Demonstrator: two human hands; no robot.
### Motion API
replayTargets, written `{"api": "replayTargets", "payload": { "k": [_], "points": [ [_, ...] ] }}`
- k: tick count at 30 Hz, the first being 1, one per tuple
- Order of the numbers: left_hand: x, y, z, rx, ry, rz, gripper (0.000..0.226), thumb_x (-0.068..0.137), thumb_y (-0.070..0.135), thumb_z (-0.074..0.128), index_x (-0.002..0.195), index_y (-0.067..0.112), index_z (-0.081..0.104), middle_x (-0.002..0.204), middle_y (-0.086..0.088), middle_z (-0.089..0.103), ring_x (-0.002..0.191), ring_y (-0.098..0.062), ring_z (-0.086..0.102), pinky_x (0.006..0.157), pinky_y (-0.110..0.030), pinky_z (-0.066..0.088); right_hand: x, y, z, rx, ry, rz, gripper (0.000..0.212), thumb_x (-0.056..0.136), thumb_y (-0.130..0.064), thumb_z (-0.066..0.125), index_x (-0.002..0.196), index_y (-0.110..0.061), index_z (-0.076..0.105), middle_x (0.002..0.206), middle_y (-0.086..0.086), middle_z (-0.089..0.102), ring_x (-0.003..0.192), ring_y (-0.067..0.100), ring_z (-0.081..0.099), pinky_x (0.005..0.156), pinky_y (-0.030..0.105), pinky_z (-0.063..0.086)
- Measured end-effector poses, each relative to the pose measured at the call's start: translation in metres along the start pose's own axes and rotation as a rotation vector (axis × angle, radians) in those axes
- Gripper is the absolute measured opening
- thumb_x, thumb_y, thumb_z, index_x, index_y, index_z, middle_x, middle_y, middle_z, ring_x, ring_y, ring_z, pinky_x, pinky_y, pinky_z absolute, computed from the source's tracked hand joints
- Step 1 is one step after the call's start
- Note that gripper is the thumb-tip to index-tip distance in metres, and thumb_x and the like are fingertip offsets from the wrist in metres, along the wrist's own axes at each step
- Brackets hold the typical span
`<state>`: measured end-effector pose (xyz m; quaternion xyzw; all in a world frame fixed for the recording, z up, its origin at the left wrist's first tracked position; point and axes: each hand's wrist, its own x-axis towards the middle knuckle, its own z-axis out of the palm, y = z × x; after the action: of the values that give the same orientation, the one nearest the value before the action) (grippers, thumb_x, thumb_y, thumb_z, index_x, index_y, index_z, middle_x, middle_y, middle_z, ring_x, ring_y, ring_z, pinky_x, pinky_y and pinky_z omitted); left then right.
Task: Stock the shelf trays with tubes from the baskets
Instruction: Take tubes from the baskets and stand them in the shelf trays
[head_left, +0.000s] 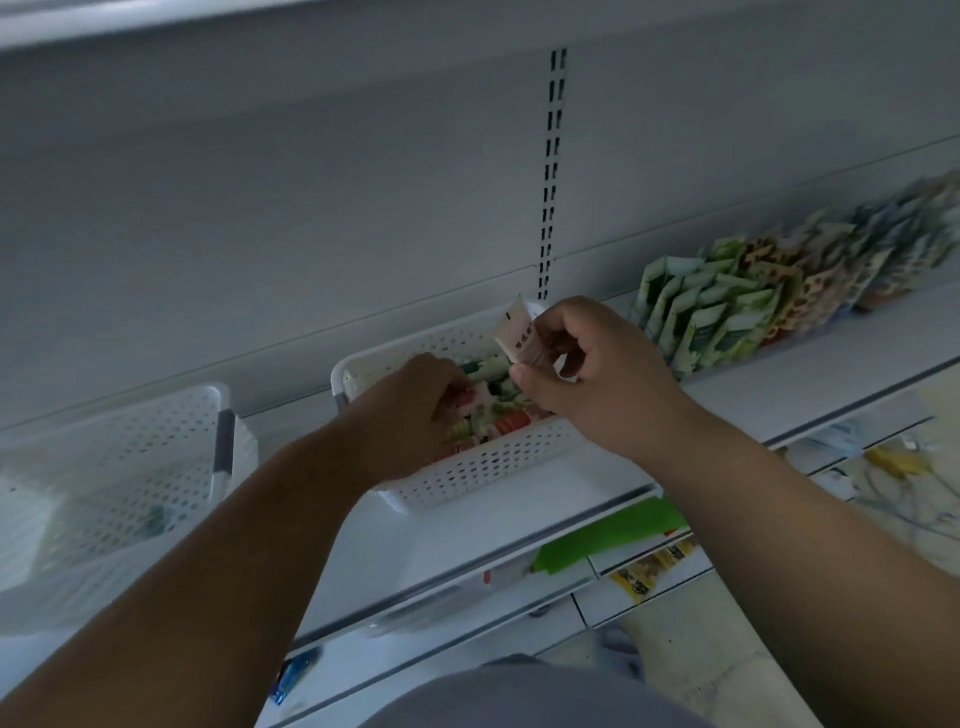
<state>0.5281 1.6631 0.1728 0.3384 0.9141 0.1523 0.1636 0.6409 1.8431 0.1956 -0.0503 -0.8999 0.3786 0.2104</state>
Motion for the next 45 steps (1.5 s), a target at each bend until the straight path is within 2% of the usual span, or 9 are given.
{"api": "replayTargets", "payload": {
  "k": [6,10,13,23,28,34,38,41,45],
  "points": [
    [-0.039,0.044,0.002,-0.286,0.316,0.060,0.017,0.096,0.034,0.050,0.113,0.030,0.053,0.104,0.015,0.058,0.088,0.003,0.055,0.068,-0.009,0.041,-0.011,0.003,-0.026,0.125,0.016,0.044,0.025,0.082,-0.028,0.073,0.094,-0.019,0.053,0.078,-0.014,0.059,0.064,-0.006,0.052,0.053,0.008,0.037],
    [-0.042,0.081,0.017,-0.375,0.339,0.047,0.032,0.086,0.031,0.066,0.109,0.039,0.047,0.099,0.018,0.059,0.086,0.003,0.058,0.069,-0.013,0.044,-0.023,0.020,-0.055,0.203,0.037,0.120,0.022,0.085,-0.033,0.069,0.097,-0.020,0.056,0.084,-0.007,0.065,0.075,0.006,0.062,0.062,0.027,0.052],
    [-0.025,0.133,0.037,-0.444,0.299,0.099,0.041,0.082,0.026,0.070,0.112,0.043,0.048,0.100,0.015,0.060,0.079,0.002,0.060,0.060,-0.007,0.043,-0.044,0.049,-0.100,0.350,0.102,0.206,0.013,0.089,-0.028,0.065,0.099,-0.022,0.059,0.085,-0.006,0.066,0.078,0.007,0.064,0.066,0.022,0.052],
    [0.059,0.359,0.143,-0.893,0.068,0.135,0.024,0.100,0.041,0.042,0.100,0.021,0.054,0.076,-0.023,0.053,0.056,-0.022,0.045,0.055,-0.036,0.040,-0.115,0.185,-0.290,0.775,0.299,0.559,0.011,0.100,-0.012,0.046,0.098,-0.015,0.057,0.079,0.003,0.055,0.068,0.014,0.052,0.065,0.031,0.047],
    [0.100,0.420,0.169,-0.884,0.031,0.141,0.016,0.097,0.040,0.050,0.112,0.036,0.054,0.089,-0.003,0.064,0.072,-0.017,0.059,0.070,-0.036,0.053,-0.114,0.242,-0.346,1.119,0.280,0.701,0.024,0.100,-0.024,0.042,0.118,-0.009,0.047,0.070,0.005,0.046,0.055,0.016,0.042,0.052,0.028,0.035],
    [0.172,0.446,0.180,-0.897,0.030,0.087,0.031,0.083,0.029,0.072,0.109,0.037,0.057,0.101,0.005,0.068,0.093,-0.012,0.066,0.083,-0.034,0.055,-0.084,0.300,-0.373,0.928,0.373,0.675,0.017,0.098,-0.027,0.052,0.096,-0.011,0.048,0.077,0.008,0.052,0.051,0.017,0.045,0.048,0.027,0.035],
    [0.212,0.469,0.185,-0.918,0.105,-0.011,0.028,0.079,0.027,0.077,0.098,0.025,0.057,0.089,0.001,0.067,0.076,-0.017,0.065,0.069,-0.034,0.053,-0.061,0.330,-0.400,0.666,0.352,0.664,0.030,0.101,-0.024,0.046,0.107,0.002,0.059,0.079,0.011,0.056,0.060,0.021,0.053,0.054,0.031,0.047],
    [0.227,0.485,0.193,-1.025,0.102,-0.037,0.023,0.083,0.010,0.073,0.097,0.020,0.059,0.091,-0.005,0.068,0.074,-0.020,0.070,0.067,-0.036,0.056,-0.041,0.351,-0.419,0.511,0.292,0.608,0.039,0.101,-0.027,0.047,0.103,0.011,0.052,0.067,0.014,0.042,0.057,0.027,0.035,0.050,0.035,0.035],
    [0.247,0.496,0.215,-1.080,0.065,-0.100,0.023,0.088,0.015,0.068,0.111,0.019,0.063,0.094,-0.003,0.071,0.083,-0.015,0.071,0.077,-0.034,0.057,-0.009,0.386,-0.441,0.280,0.197,0.452,0.033,0.098,-0.021,0.052,0.076,0.004,0.049,0.053,0.005,0.046,0.044,0.012,0.041,0.044,0.017,0.034]
  ]
}}
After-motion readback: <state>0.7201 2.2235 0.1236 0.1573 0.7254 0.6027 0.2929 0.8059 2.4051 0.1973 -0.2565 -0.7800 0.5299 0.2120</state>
